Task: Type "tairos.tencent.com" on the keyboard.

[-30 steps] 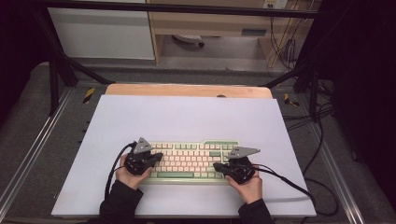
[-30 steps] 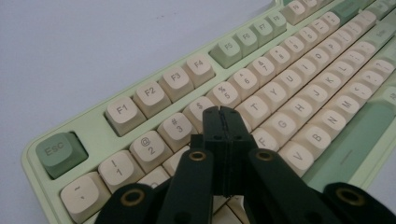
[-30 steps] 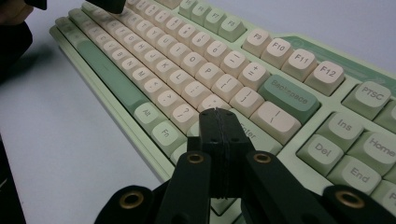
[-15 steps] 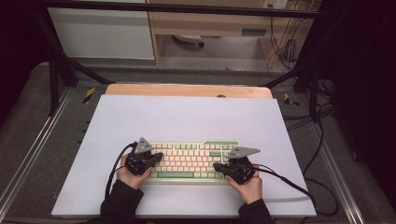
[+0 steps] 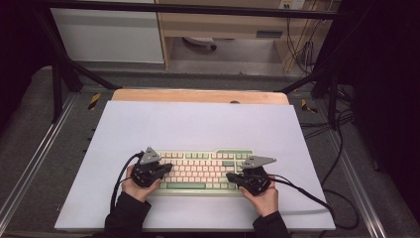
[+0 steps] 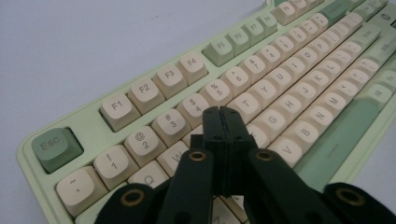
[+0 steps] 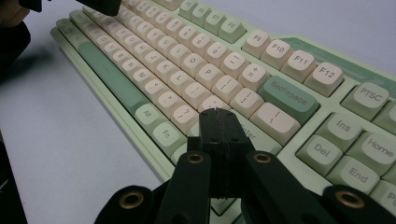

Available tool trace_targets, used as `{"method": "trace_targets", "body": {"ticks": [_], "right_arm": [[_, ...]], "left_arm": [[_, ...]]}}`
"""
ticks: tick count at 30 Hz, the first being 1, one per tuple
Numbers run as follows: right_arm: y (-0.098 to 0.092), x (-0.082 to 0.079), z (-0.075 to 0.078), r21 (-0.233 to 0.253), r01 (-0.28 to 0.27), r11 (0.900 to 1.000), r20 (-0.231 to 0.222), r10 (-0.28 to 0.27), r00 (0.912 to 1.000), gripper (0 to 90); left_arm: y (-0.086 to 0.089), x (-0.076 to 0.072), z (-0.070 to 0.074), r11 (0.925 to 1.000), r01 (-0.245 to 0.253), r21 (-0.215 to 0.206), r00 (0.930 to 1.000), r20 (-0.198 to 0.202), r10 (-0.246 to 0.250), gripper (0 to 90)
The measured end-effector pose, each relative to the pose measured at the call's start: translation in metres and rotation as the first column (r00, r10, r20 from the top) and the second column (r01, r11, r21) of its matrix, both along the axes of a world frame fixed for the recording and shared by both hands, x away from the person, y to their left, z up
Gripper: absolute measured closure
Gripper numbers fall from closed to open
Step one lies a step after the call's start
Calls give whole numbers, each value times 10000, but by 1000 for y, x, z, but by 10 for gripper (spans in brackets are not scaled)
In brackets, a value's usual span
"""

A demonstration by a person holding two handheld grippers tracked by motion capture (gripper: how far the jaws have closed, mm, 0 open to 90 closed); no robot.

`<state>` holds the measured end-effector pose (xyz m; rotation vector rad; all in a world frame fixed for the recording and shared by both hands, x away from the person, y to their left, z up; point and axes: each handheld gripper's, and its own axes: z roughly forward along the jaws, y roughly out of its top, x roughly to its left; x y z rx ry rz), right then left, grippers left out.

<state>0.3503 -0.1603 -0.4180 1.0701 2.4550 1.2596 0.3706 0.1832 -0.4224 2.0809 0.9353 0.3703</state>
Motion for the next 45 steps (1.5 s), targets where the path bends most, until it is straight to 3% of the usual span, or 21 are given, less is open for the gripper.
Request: {"method": "trace_targets", "body": {"ticks": [20, 36, 45], "right_arm": [[10, -1, 4, 155, -202, 9997, 37, 201, 9998, 900], [48, 4, 10, 55, -764, 9971, -2, 764, 9971, 900], [74, 7, 13, 20, -1047, 9945, 68, 1047, 9945, 900]], "left_arm": [[27, -20, 6, 9996, 11, -280, 9999, 129, -8, 900], [46, -28, 6, 9991, -114, -407, 9996, 244, 124, 900], [47, -28, 4, 9991, -79, -425, 9998, 162, 86, 900]]}}
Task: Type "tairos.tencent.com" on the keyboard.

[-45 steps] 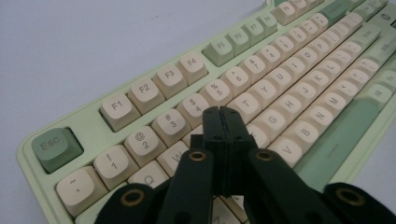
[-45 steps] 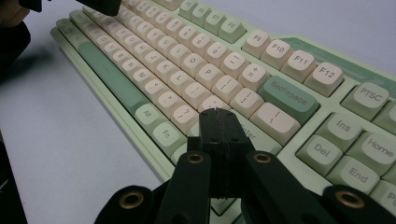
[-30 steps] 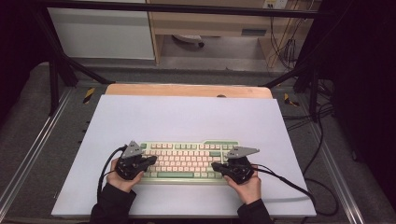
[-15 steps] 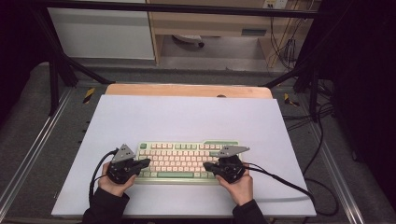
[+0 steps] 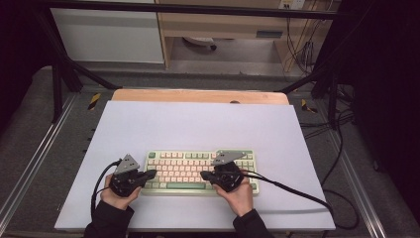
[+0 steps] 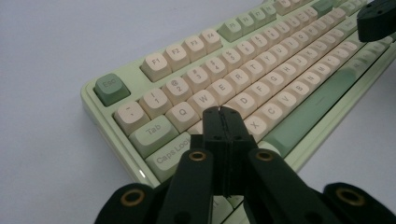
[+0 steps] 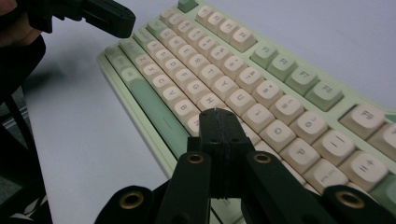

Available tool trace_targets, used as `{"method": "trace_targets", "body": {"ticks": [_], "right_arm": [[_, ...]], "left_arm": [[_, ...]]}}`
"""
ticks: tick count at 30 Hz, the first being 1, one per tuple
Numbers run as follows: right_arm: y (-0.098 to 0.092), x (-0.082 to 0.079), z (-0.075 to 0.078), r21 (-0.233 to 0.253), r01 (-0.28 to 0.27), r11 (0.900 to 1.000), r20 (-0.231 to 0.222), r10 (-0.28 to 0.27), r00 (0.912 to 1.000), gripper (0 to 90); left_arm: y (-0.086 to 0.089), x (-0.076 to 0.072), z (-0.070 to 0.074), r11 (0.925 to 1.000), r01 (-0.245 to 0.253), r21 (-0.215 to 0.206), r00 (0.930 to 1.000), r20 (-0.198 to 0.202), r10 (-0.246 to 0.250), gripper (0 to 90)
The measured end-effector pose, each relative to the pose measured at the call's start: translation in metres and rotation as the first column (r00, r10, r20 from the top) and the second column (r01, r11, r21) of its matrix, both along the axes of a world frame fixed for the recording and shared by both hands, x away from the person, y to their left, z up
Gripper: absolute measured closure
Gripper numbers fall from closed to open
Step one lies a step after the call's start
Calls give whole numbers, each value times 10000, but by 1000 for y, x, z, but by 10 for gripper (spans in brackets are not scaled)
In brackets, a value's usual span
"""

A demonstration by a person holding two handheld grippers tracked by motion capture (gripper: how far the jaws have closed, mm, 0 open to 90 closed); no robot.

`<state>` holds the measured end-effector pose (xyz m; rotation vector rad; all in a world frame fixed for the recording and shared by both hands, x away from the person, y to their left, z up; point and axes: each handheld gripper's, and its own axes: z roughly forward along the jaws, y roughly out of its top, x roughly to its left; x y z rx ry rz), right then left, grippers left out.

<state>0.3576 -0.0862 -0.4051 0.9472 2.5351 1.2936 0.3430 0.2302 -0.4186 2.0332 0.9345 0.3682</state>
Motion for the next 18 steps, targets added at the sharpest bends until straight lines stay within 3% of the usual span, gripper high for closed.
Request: {"method": "trace_targets", "body": {"ticks": [11, 18], "right_arm": [[29, 8, -12, -151, -262, 9995, -143, 260, 9996, 900], [34, 10, -21, -229, -285, 9993, -328, 278, 9991, 900]], "left_arm": [[0, 1, -1, 10000, -14, -90, 10000, -21, 13, 900], [0, 1, -1, 10000, -16, -62, 10000, -36, 16, 900]]}}
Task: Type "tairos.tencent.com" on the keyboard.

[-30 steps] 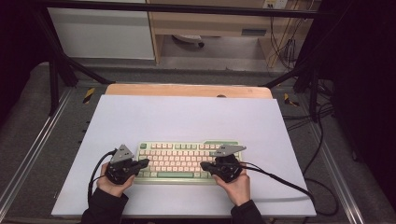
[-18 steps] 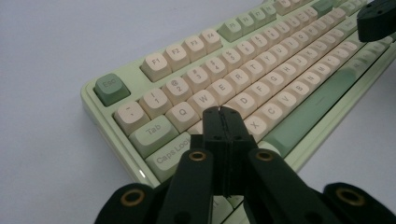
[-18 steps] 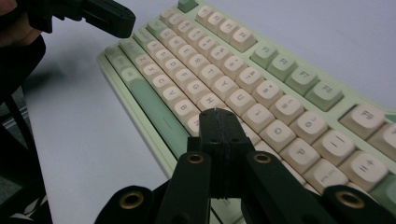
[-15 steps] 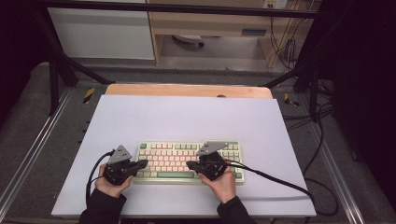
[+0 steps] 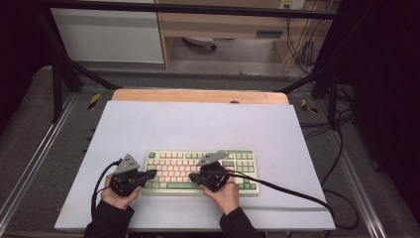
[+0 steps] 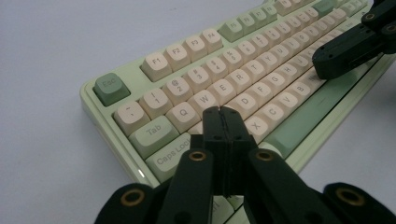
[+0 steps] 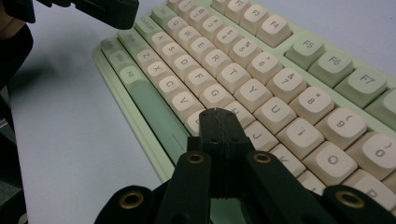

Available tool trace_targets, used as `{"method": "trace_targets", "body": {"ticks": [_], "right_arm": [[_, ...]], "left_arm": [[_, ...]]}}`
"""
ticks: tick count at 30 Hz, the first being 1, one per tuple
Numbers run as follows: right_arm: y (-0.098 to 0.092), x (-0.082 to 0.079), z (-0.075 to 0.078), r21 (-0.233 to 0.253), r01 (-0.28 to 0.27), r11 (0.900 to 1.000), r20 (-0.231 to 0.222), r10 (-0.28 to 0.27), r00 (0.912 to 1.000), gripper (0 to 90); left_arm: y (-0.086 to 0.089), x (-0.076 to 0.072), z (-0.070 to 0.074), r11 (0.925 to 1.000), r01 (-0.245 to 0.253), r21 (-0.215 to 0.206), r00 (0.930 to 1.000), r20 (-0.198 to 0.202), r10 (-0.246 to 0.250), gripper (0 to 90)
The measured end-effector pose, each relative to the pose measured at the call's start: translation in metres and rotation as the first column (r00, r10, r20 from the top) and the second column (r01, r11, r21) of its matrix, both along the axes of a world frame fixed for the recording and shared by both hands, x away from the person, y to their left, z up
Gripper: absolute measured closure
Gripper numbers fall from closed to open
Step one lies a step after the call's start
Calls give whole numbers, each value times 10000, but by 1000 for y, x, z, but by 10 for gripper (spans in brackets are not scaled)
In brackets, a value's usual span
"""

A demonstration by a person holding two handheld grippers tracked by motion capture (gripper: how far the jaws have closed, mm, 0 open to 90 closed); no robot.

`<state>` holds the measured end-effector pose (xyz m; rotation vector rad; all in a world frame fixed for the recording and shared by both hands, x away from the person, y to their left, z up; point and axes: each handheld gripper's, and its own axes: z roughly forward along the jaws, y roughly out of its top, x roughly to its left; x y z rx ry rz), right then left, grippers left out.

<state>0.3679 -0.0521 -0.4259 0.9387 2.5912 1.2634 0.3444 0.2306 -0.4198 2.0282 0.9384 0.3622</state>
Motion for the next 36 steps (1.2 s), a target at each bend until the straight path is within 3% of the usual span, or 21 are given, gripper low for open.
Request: {"method": "trace_targets", "body": {"ticks": [11, 18, 36], "right_arm": [[2, 1, -6, -209, 23, 9998, 58, -21, 10000, 900], [-2, -1, 3, -81, 22, 10000, 127, -21, 9999, 900], [-39, -3, 16, -236, 550, 9982, 305, -543, 9981, 900]], "left_arm": [[0, 0, 0, 10000, -13, -1, 10000, -5, 13, 900], [0, 0, 0, 10000, -9, 4, 10000, 6, 9, 900], [-1, 0, 0, 10000, -1, -9, 10000, -8, 1, 900]]}}
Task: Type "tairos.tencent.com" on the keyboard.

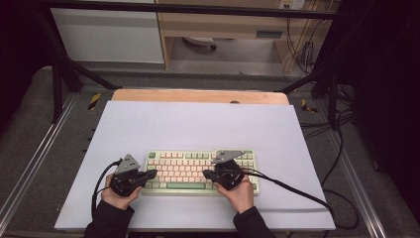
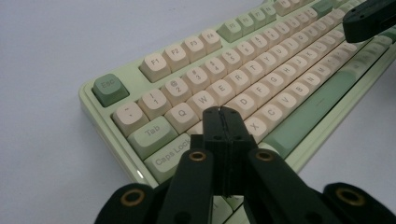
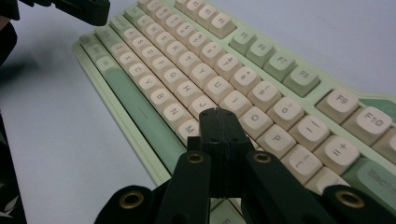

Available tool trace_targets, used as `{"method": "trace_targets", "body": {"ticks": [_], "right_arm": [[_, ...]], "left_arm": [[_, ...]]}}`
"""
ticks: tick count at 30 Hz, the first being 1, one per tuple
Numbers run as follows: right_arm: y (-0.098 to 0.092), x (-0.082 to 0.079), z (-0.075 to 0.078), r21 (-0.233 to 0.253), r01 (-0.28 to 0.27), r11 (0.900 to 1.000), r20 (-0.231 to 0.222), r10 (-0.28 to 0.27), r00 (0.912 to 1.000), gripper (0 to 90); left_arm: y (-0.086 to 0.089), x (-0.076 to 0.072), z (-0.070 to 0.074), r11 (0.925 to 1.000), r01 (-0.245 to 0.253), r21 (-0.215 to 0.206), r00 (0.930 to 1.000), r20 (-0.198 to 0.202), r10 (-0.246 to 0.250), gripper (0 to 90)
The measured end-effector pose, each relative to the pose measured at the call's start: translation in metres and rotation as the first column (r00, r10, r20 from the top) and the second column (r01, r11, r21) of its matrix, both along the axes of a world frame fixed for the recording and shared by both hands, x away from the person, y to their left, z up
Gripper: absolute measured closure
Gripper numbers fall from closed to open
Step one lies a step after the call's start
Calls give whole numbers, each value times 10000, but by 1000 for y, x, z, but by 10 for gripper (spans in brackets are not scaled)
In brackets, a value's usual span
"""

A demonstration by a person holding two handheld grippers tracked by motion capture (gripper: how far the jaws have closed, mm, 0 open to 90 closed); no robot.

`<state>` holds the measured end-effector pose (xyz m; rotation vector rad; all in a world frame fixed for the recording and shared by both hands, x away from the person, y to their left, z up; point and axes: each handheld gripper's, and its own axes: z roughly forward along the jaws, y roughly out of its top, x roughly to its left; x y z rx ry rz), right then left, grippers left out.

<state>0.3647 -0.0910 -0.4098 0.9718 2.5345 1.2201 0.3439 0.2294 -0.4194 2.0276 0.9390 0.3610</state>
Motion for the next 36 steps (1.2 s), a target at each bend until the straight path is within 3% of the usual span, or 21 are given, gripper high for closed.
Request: {"method": "trace_targets", "body": {"ticks": [13, 36], "right_arm": [[-30, -4, 0, 142, 442, 9989, -37, -441, 9990, 900], [-62, -12, -5, 199, 899, 9957, -98, -898, 9959, 900]], "left_arm": [[-8, -1, 4, 9999, 166, -26, 9999, 20, -166, 900], [-51, 8, 4, 9964, 746, 401, 9970, -253, -736, 900]]}}
